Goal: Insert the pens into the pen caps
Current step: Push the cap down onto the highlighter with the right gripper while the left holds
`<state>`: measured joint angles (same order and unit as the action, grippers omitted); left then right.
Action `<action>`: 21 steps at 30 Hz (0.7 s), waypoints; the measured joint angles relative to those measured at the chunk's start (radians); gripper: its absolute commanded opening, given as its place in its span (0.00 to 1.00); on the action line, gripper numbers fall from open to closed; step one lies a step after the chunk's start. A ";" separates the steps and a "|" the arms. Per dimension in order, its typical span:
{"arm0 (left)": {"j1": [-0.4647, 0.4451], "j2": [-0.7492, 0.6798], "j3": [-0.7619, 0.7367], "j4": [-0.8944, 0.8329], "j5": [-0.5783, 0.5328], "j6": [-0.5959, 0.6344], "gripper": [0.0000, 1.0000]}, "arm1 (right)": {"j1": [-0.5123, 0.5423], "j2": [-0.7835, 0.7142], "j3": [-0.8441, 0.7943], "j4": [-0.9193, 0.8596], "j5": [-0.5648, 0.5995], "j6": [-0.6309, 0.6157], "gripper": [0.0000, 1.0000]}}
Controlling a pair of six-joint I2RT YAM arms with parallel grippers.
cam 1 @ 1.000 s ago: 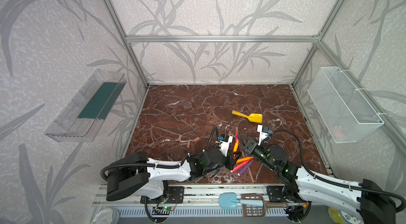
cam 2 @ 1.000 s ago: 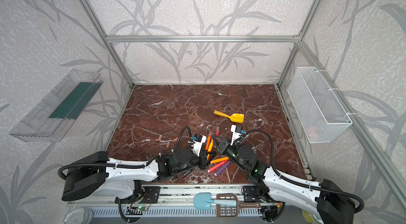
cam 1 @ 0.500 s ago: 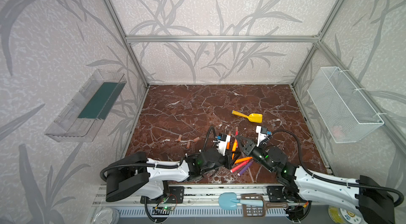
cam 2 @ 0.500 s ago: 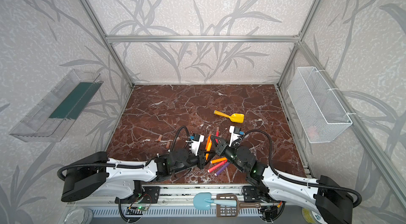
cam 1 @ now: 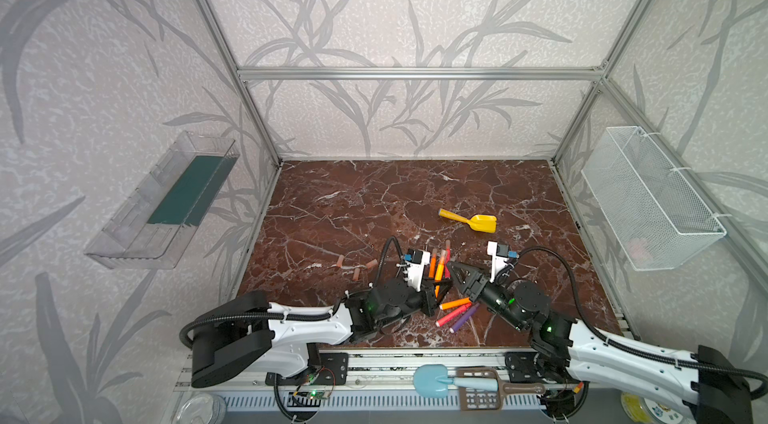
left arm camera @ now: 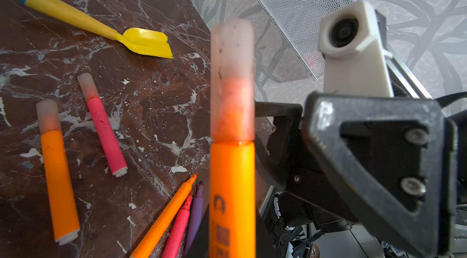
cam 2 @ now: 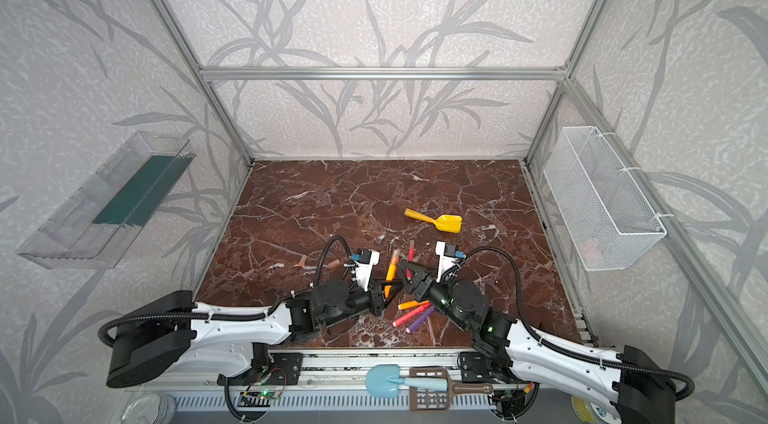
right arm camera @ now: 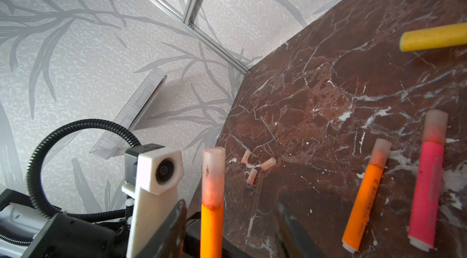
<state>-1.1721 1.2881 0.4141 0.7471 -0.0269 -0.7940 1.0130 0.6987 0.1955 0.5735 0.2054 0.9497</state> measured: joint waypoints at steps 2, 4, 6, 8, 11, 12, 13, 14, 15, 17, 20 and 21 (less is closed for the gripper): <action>0.000 0.002 0.000 -0.003 0.000 0.010 0.00 | 0.000 -0.029 0.000 -0.010 0.003 -0.016 0.63; 0.000 0.011 0.000 -0.004 0.006 0.024 0.00 | -0.004 -0.060 0.000 -0.023 0.003 -0.029 0.64; -0.005 0.026 0.000 -0.008 0.014 0.043 0.00 | -0.011 -0.078 0.000 -0.027 0.003 -0.040 0.64; -0.018 0.042 0.003 -0.024 0.021 0.068 0.00 | -0.024 -0.081 0.000 -0.028 -0.002 -0.045 0.63; -0.048 0.064 0.011 -0.040 0.025 0.099 0.00 | -0.064 -0.064 0.000 -0.028 -0.024 -0.045 0.63; -0.057 0.072 0.014 -0.042 0.026 0.108 0.00 | -0.080 -0.052 0.000 -0.027 -0.030 -0.043 0.62; -0.064 0.079 0.019 -0.044 0.026 0.116 0.00 | -0.094 -0.038 0.000 -0.026 -0.045 -0.041 0.62; -0.071 0.086 0.024 -0.045 0.027 0.122 0.00 | -0.104 -0.024 0.000 -0.025 -0.055 -0.038 0.61; -0.077 0.094 0.031 -0.046 0.027 0.130 0.00 | -0.113 -0.008 0.001 -0.024 -0.063 -0.036 0.61; -0.087 0.105 0.042 -0.046 0.028 0.141 0.00 | -0.121 0.021 0.002 -0.024 -0.076 -0.034 0.60; -0.096 0.116 0.053 -0.046 0.028 0.154 0.00 | -0.121 0.051 0.006 -0.020 -0.094 -0.033 0.57; -0.097 0.119 0.057 -0.046 0.028 0.156 0.00 | -0.121 0.057 0.006 -0.018 -0.097 -0.032 0.55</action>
<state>-1.2690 1.4075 0.4713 0.7010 0.0010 -0.6376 0.8925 0.7555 0.2012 0.5560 0.1085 0.9180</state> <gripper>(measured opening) 0.163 0.580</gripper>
